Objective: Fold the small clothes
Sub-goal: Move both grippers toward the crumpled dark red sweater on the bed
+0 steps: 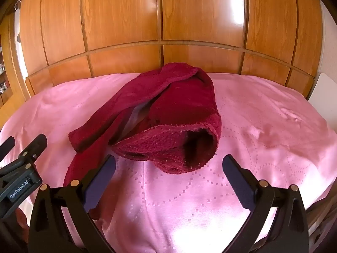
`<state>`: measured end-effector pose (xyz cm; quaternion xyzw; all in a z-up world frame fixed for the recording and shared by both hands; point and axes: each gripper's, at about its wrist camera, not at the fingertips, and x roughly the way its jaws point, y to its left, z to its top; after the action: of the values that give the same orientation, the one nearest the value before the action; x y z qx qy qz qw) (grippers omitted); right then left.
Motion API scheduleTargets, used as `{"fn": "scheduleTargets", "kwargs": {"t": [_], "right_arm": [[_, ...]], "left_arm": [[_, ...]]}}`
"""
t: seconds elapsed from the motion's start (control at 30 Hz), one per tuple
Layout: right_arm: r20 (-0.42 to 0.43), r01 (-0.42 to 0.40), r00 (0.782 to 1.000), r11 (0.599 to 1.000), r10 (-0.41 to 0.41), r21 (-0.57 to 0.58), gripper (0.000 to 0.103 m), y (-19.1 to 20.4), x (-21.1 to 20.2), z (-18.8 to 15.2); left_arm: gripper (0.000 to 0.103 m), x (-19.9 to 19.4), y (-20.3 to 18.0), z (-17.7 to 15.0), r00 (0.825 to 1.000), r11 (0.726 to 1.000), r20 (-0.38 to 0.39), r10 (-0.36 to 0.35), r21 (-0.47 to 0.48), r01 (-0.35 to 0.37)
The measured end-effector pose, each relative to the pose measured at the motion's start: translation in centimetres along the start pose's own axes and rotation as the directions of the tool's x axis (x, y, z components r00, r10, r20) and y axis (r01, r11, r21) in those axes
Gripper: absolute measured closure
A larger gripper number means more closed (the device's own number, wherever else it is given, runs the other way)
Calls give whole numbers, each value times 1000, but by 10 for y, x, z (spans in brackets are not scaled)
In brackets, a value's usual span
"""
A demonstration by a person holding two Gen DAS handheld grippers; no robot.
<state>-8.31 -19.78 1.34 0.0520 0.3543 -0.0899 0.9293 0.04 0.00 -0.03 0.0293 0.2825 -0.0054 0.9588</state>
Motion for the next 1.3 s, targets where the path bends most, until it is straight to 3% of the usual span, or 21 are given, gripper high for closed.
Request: {"fn": "scheduleTargets", "kwargs": {"t": [0.43, 1.3], "right_arm": [[13, -44, 999, 999, 44, -11, 2, 4, -4, 1], [31, -101, 994, 995, 102, -22, 2, 11, -5, 11]], "left_arm": [[4, 11, 12, 0, 999, 998, -38, 25, -49, -27], [4, 23, 21, -7, 997, 998, -63, 34, -59, -38]]}}
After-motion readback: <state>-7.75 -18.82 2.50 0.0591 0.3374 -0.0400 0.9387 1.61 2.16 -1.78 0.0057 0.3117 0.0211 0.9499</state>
